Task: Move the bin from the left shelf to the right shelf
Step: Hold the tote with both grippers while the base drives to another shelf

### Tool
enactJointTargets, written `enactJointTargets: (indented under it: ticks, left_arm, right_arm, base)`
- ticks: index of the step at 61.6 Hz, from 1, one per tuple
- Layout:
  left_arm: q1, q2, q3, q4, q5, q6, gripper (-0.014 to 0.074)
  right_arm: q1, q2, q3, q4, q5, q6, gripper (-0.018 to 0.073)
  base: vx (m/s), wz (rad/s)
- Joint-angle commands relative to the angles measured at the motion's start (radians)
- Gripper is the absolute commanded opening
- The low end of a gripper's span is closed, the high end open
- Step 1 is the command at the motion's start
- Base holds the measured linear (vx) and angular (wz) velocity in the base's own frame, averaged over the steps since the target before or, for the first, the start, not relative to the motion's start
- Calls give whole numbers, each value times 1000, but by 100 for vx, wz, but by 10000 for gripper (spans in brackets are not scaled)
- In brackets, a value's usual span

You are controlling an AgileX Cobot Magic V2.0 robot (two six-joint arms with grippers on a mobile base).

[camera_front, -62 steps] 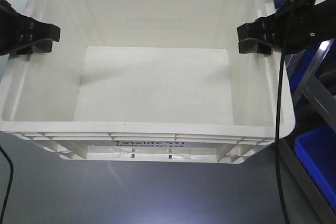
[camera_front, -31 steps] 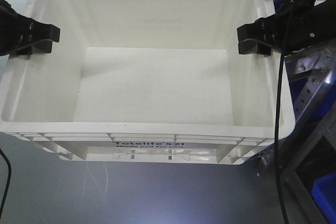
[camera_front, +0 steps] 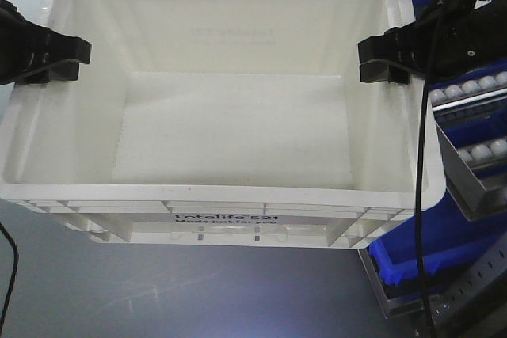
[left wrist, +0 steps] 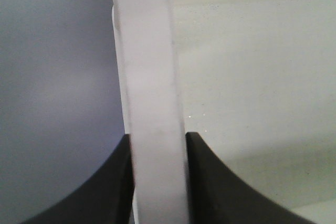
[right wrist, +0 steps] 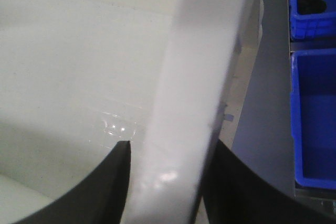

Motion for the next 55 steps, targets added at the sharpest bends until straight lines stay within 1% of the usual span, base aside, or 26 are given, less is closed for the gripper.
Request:
enactJointTargets:
  ticks: [1, 55]
  left_arm:
    - [-7, -45, -40, -33, -98, 21, -5]
    - [-7, -45, -40, -33, -98, 21, -5]
  right_arm:
    - [-2, -45, -38, 24, -86, -33, -4]
    - [-2, -45, -38, 24, -85, -33, -4]
  base:
    - [42, 13]
    - [40, 16]
